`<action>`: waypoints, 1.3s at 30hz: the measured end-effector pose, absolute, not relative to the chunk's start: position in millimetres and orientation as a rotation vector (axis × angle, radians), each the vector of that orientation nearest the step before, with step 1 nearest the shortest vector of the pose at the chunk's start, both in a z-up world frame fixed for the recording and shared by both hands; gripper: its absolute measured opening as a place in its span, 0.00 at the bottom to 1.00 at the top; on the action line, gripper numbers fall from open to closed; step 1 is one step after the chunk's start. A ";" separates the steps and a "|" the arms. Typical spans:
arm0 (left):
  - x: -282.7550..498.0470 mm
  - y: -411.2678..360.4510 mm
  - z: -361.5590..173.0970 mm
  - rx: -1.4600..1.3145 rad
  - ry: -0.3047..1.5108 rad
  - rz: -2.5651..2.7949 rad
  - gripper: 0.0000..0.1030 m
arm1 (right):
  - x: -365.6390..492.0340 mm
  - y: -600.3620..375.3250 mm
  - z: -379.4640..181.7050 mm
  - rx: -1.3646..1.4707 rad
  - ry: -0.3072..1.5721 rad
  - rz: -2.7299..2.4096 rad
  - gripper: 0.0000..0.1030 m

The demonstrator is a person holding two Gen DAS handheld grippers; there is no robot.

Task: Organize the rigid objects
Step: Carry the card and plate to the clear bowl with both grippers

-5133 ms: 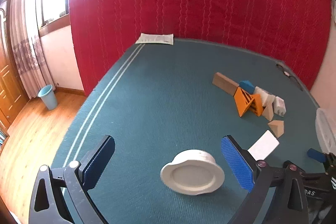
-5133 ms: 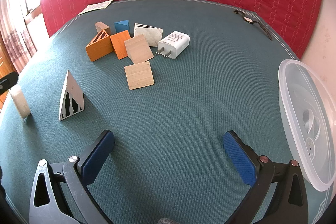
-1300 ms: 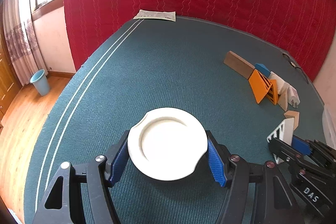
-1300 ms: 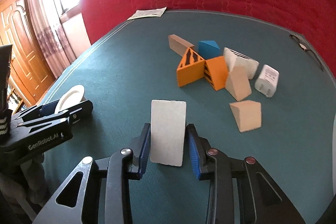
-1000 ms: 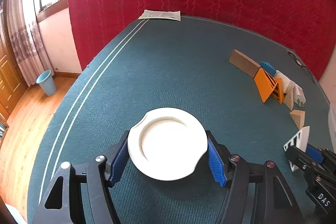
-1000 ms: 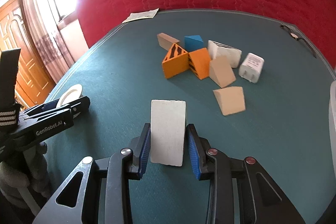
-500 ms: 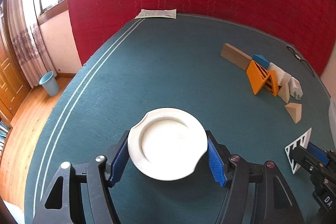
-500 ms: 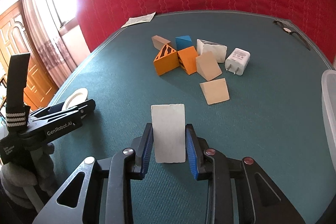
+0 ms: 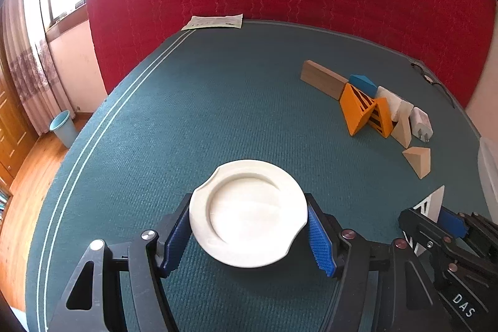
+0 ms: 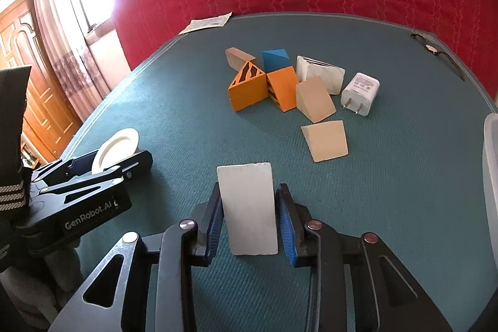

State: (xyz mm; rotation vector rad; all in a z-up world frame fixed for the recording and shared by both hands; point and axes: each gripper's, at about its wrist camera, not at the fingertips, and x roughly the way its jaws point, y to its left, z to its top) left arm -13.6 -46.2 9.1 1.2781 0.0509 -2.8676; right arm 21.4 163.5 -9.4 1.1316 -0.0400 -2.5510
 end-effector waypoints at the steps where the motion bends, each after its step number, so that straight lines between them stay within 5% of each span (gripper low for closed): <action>1: -13.7 -46.4 9.4 1.277 0.052 -2.867 0.68 | 21.7 164.6 -8.9 1.129 -0.046 -2.552 0.32; 39: -3.8 59.9 38.2 1.277 -0.154 -3.043 0.68 | 55.5 338.3 30.8 1.012 -0.377 -2.891 0.30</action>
